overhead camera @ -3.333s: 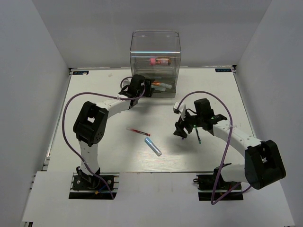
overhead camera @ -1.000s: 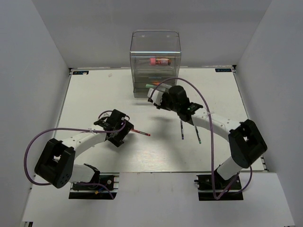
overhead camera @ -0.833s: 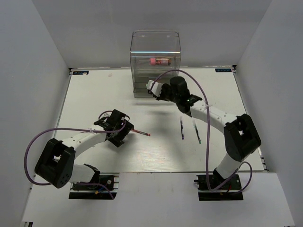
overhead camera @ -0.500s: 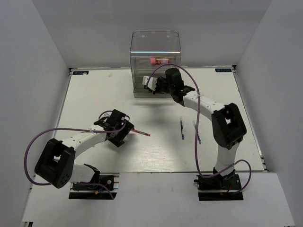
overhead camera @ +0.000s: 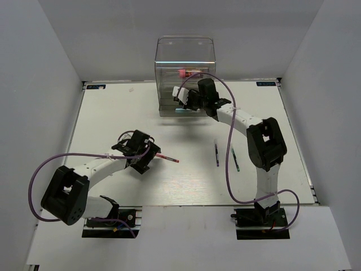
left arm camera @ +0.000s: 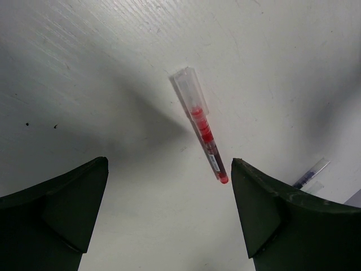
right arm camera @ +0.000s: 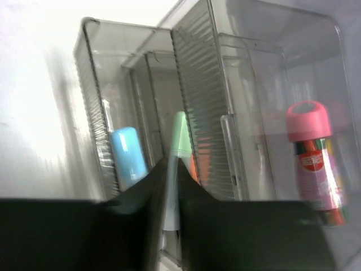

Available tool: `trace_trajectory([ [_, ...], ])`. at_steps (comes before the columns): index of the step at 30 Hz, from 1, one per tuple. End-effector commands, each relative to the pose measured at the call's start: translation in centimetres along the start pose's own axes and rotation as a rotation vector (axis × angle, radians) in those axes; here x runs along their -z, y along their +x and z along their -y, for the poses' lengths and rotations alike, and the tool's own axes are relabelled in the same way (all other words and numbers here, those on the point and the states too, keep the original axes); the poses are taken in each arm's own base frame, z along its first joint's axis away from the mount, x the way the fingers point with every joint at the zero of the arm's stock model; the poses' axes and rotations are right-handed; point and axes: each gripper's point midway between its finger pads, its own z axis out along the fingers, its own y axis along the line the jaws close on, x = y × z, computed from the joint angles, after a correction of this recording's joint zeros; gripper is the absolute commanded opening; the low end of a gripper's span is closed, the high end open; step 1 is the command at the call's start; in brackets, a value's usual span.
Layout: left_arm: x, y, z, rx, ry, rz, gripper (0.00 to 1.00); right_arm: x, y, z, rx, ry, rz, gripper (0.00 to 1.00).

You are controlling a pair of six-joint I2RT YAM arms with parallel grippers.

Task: Sort the stationery into containers
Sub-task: Close the drawer in the storage box.

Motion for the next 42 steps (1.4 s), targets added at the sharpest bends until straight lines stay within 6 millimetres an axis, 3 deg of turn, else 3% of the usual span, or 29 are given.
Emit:
trace_trajectory([
  [1, 0.0, -0.2, 1.0, -0.018, 0.026, 0.004, 1.0, 2.3, -4.4, 1.4, -0.04, -0.036, 0.125, 0.1],
  [2, 0.0, -0.3, 1.3, -0.018, 0.028, 0.004, 1.0, 2.5, -4.9, 0.5, -0.048, -0.088, 0.153, 0.0],
  [4, -0.2, -0.2, 1.1, -0.028, 0.019, 0.002, 1.0, 3.1, -4.9, -1.5, -0.069, -0.199, 0.165, 0.0],
  [5, -0.2, -0.2, 1.1, -0.028, 0.019, 0.002, 1.0, 3.1, -5.7, -1.9, -0.001, -0.25, 0.215, 0.0],
  [6, -0.3, -0.3, 1.3, -0.028, 0.019, 0.002, 1.0, 3.8, -5.0, -3.9, -0.038, -0.339, 0.174, 0.0],
  [7, -0.3, -0.3, 1.3, -0.028, 0.019, 0.002, 1.0, 4.0, -5.2, -3.9, -0.02, -0.359, 0.175, 0.0],
  [9, -0.3, -0.3, 1.3, -0.037, 0.019, 0.002, 1.0, 4.0, -3.9, -6.4, -0.021, -0.463, 0.149, 0.0],
  [16, -0.3, -0.3, 1.7, -0.044, 0.036, 0.006, 1.0, 2.6, -1.0, -7.1, -0.032, -0.474, 0.039, 0.0],
  [17, -0.3, -0.3, 1.7, -0.044, 0.036, 0.006, 1.0, 2.5, -1.4, -6.4, -0.005, -0.465, 0.047, 0.0],
  [19, -0.3, -0.3, 1.7, -0.044, 0.036, 0.006, 1.0, 2.2, 0.2, -7.9, -0.048, -0.521, -0.004, 0.0],
  [20, -0.3, -0.3, 1.7, -0.044, 0.036, 0.006, 1.0, 2.1, -0.1, -7.0, -0.052, -0.506, -0.008, 0.0],
  [23, -0.2, -0.4, 2.1, -0.052, 0.045, 0.009, 1.0, 0.9, 1.6, -7.7, -0.097, -0.494, -0.065, 0.0],
  [26, -0.2, -0.5, 2.3, -0.051, 0.056, 0.011, 1.0, -0.7, 3.0, -5.2, -0.093, -0.331, -0.126, 0.0],
  [28, -0.2, -0.6, 2.5, -0.059, 0.064, 0.013, 1.0, -0.7, 4.7, -4.0, -0.135, -0.225, -0.217, 0.0],
  [29, -0.2, -0.6, 2.8, -0.058, 0.073, 0.015, 1.0, -1.4, 4.2, -2.5, -0.116, -0.148, -0.191, 0.0],
  [30, 0.0, -0.7, 3.2, -0.065, 0.1, 0.022, 1.0, -1.5, 4.6, -2.4, -0.132, -0.118, -0.206, 0.0],
  [31, 0.0, -0.8, 3.5, -0.064, 0.115, 0.026, 1.0, -1.6, 4.6, -0.1, -0.113, -0.015, -0.219, 0.0],
  [33, 0.2, -1.1, 4.6, -0.078, 0.17, 0.042, 1.0, -1.5, 5.2, -0.1, -0.117, 0.02, -0.235, 0.0],
  [34, 0.3, -1.2, 5.1, -0.076, 0.191, 0.047, 1.0, -1.4, 5.0, 1.8, -0.095, 0.107, -0.24, 0.0],
  [35, 0.1, -1.2, 5.2, -0.086, 0.203, 0.051, 0.98, -1.3, 5.2, 1.9, -0.093, 0.122, -0.248, 0.0],
  [42, -0.4, -2.2, 10.3, -0.1, 0.344, 0.094, 0.93, -0.9, 6.4, 4.1, -0.086, 0.277, -0.307, 0.0],
])
